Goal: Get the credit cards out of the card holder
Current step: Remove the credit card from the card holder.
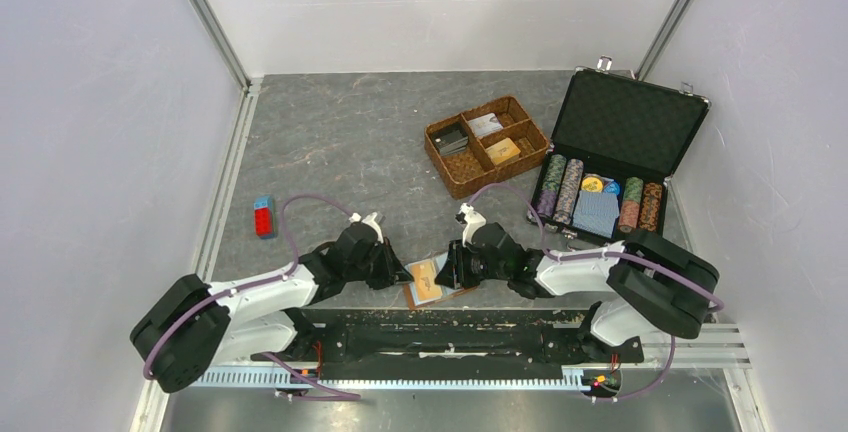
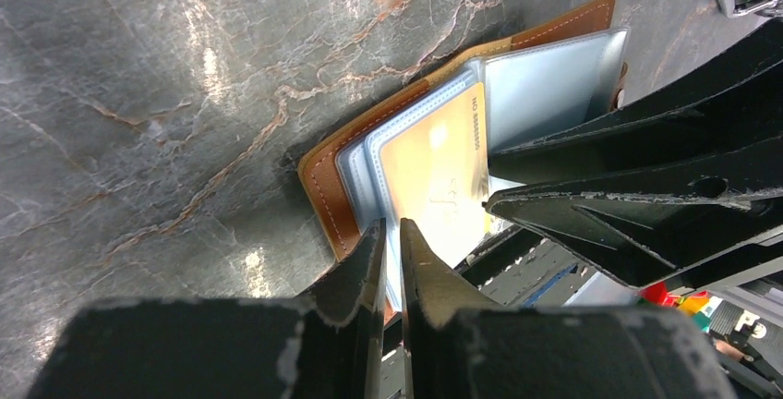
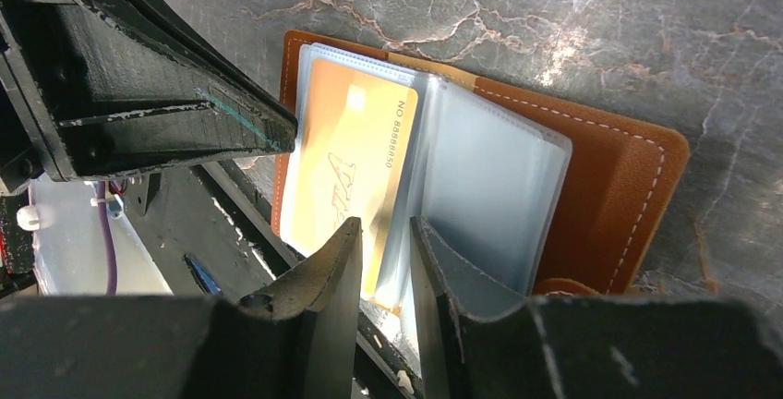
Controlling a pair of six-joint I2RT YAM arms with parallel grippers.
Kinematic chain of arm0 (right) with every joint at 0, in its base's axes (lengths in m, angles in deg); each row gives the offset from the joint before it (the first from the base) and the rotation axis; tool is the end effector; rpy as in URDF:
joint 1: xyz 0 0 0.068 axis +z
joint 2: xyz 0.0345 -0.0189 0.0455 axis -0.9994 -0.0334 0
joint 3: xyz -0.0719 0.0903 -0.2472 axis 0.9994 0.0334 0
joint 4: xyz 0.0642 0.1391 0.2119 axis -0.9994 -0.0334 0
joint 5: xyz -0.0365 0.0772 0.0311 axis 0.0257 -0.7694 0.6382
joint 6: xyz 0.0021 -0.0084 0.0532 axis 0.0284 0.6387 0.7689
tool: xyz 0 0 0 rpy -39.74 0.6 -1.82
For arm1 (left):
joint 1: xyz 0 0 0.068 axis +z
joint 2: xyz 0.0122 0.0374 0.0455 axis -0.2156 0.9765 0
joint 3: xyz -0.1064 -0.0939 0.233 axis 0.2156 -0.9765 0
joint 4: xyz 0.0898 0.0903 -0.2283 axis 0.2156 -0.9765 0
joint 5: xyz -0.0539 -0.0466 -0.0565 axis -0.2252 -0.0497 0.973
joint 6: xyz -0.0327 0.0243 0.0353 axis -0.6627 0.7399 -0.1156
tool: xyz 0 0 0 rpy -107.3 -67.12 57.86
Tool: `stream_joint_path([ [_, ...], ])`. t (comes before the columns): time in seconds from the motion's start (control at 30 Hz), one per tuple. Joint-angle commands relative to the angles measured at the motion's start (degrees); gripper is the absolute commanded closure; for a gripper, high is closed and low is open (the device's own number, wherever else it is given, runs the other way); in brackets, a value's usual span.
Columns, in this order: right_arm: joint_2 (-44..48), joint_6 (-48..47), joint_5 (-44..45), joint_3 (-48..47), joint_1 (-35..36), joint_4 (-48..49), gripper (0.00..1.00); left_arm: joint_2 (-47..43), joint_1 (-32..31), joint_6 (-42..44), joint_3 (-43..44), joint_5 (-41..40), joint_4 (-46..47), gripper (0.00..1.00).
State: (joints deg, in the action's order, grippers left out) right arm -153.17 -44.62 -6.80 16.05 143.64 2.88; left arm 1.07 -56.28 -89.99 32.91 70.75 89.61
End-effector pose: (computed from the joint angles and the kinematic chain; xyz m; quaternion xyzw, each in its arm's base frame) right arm 0.1380 0.2118 0.1282 -0.1357 0.8809 0.3877 0.2351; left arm 0.1314 -0.1353 0.1340 -0.0655 0.9188 -0.3470 0.1761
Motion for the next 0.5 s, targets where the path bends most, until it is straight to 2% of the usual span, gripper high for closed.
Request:
stream_joint_path([
  [0.0, -1.2, 1.0, -1.0, 0.1, -0.1, 2.5, 0.71, 0.9, 0.1, 1.7, -0.8, 0.6, 2.6, 0.85],
  [0.17, -1.8, 2.0, -1.8, 0.7, -0.1, 4.7, 0.72, 1.3, 0.1, 1.7, -0.9, 0.6, 2.6, 0.85],
  [0.47, -3.0, 5.5, -4.9, 4.9, -1.3, 14.2, 0.74, 2.1, 0.0, 1.7, -1.2, 0.6, 2.7, 0.84],
])
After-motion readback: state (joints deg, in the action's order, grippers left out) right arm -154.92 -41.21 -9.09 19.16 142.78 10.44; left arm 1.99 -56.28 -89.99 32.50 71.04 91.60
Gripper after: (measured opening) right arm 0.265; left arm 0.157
